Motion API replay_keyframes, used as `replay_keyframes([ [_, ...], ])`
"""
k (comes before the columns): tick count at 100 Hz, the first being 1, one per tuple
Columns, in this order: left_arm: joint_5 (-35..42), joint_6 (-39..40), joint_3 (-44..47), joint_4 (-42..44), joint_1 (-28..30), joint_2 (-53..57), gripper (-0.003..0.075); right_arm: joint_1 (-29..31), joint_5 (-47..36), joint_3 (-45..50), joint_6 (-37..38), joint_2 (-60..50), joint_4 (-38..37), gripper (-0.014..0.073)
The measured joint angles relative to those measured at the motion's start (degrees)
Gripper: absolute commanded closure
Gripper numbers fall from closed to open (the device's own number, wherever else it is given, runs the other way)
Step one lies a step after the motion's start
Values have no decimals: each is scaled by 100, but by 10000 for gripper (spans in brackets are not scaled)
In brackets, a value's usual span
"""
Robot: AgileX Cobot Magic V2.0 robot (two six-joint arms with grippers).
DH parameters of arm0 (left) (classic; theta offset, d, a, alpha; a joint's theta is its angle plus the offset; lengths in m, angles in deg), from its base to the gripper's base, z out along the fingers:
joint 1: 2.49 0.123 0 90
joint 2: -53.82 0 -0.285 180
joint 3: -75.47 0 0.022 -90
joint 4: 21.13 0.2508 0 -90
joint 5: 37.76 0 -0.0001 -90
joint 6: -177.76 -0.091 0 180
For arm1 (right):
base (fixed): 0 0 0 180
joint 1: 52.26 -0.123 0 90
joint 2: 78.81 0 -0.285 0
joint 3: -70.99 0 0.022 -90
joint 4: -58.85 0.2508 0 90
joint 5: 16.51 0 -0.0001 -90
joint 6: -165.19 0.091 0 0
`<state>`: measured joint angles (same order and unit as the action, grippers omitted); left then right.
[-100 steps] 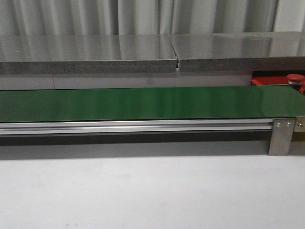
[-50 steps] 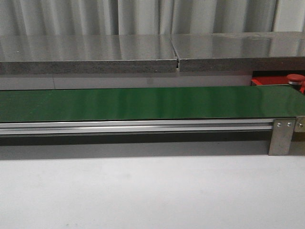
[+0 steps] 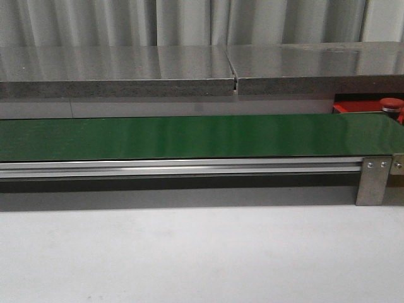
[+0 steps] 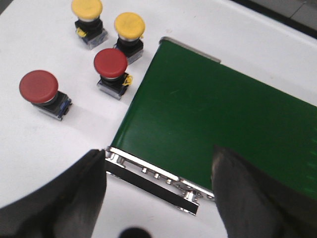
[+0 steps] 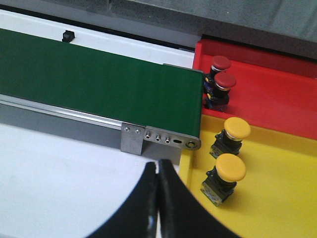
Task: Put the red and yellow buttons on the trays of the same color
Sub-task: 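Grasp a yellow push button from the table with the left gripper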
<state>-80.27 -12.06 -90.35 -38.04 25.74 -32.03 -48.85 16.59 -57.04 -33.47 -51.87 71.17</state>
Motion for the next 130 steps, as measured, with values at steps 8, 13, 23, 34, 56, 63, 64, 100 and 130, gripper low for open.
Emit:
replay_keyframes([
  [8,-251,60,-427,0,145,-558,261,0,0,0,0,0,0,662],
  [13,-322,101,-711,0,222,-876,261,0,0,0,0,0,0,662],
  [23,-374,291,-1337,0,364,-1488,261,0,0,0,0,0,0,662],
  [34,-460,486,-1970,0,447,-2170,261,0,0,0,0,0,0,662],
  [56,-760,808,-3290,0,483,-3464,261,0,2,0,0,0,0,662],
  [63,-785,900,-3668,0,483,-3831,261,0,12,0,0,0,0,662],
  [64,-797,910,-3704,0,483,-3898,261,0,12,0,0,0,0,662],
  [100,-821,1601,-4860,-8,483,-4993,261,0,12,0,0,0,0,662],
  [130,-696,1777,-4920,-44,483,-5332,261,0,12,0,0,0,0,662],
])
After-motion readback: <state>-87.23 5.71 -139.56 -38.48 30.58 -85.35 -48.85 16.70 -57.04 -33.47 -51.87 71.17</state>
